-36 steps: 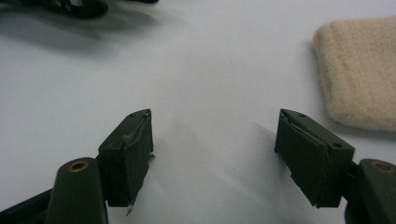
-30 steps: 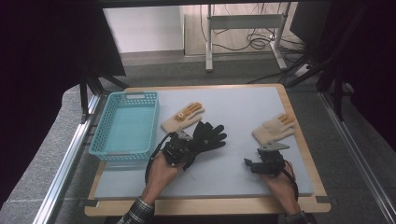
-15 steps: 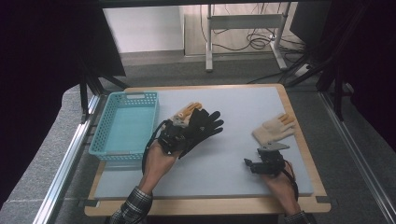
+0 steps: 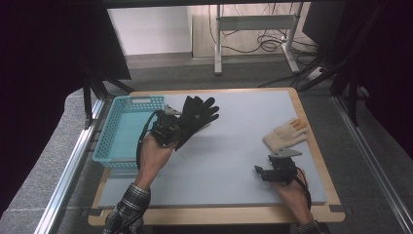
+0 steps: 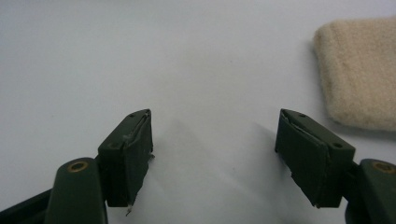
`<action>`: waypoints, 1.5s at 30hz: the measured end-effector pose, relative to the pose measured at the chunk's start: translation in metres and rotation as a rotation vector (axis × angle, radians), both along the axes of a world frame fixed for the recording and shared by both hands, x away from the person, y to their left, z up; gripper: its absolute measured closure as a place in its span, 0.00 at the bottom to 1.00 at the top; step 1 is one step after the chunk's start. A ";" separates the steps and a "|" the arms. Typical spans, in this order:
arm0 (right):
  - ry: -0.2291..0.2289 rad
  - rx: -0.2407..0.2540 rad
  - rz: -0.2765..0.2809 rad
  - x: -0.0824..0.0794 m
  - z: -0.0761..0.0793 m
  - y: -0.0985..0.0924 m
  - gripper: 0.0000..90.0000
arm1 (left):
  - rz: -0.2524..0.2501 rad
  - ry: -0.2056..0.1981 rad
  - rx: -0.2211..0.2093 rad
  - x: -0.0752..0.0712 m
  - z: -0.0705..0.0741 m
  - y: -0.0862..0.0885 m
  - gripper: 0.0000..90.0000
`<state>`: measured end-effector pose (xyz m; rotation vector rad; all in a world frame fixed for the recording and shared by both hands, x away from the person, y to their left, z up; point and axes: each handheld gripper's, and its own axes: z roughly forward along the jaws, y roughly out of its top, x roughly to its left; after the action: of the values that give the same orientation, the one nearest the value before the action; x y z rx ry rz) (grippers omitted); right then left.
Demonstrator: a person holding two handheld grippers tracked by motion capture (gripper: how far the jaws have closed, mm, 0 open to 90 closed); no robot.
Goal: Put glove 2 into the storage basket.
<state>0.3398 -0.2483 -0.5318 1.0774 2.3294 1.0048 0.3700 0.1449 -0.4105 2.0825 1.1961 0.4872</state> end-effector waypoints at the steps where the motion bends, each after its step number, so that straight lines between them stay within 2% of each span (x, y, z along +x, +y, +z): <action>1: 0.000 0.000 0.000 0.000 0.000 0.000 0.30 | 0.000 0.000 0.000 0.000 0.000 0.000 0.75; 5: 0.000 0.000 0.000 0.000 0.000 0.000 0.30 | 0.075 -0.012 -0.010 0.006 0.006 0.024 0.75; 6: 0.000 0.000 0.000 0.000 0.000 0.000 0.30 | 0.075 -0.012 -0.010 0.006 0.006 0.024 0.75; 10: 0.000 0.000 0.000 0.000 0.000 0.000 0.30 | 0.145 -0.019 -0.013 0.009 0.007 0.049 0.75; 11: 0.000 0.000 0.000 0.000 0.000 0.000 0.30 | 0.145 -0.019 -0.013 0.009 0.007 0.049 0.75; 13: 0.000 0.000 0.000 0.000 0.000 0.000 0.30 | 0.192 -0.022 -0.009 0.010 0.008 0.066 0.75; 16: 0.000 0.000 0.000 0.000 0.000 0.000 0.30 | 0.237 -0.018 -0.004 0.009 0.008 0.082 0.75; 17: 0.000 0.000 0.000 0.000 0.000 0.000 0.30 | 0.237 -0.018 -0.004 0.009 0.008 0.082 0.75; 18: 0.000 0.000 0.000 0.000 0.000 0.000 0.30 | 0.269 -0.014 -0.002 0.009 0.007 0.093 0.75; 20: -0.001 0.000 0.000 0.000 0.000 0.000 0.30 | 0.297 -0.003 0.004 0.008 0.005 0.103 0.75; 21: -0.001 0.000 0.000 0.000 0.000 0.000 0.30 | 0.297 -0.003 0.004 0.008 0.005 0.103 0.75; 23: -0.001 0.000 -0.001 0.000 0.000 0.000 0.30 | 0.342 0.021 0.014 0.008 0.000 0.121 0.74; 28: -0.001 0.000 0.000 0.000 0.000 0.000 0.30 | 0.401 0.071 0.025 0.011 -0.012 0.145 0.74; 32: -0.001 -0.001 -0.001 0.000 0.000 0.000 0.30 | 0.443 0.130 0.047 0.016 -0.028 0.161 0.74; 33: -0.001 -0.001 -0.001 0.000 0.000 0.000 0.30 | 0.443 0.130 0.047 0.016 -0.028 0.161 0.74; 34: -0.001 0.000 -0.001 0.000 0.000 0.000 0.30 | 0.459 0.155 0.054 0.019 -0.034 0.166 0.73; 35: -0.001 0.000 -0.001 0.000 0.000 0.000 0.30 | 0.459 0.155 0.054 0.019 -0.034 0.166 0.73; 36: -0.002 0.000 -0.001 0.000 0.000 0.000 0.30 | 0.475 0.185 0.073 0.024 -0.042 0.170 0.73; 39: -0.001 0.000 -0.001 0.000 0.000 0.000 0.30 | 0.505 0.231 0.099 0.031 -0.052 0.174 0.73; 45: -0.001 0.001 -0.001 0.000 0.000 0.000 0.30 | 0.543 0.283 0.161 0.042 -0.066 0.178 0.72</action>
<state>0.3397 -0.2482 -0.5319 1.0776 2.3276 1.0056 0.4116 0.3227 -0.4764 1.9887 1.9650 0.5572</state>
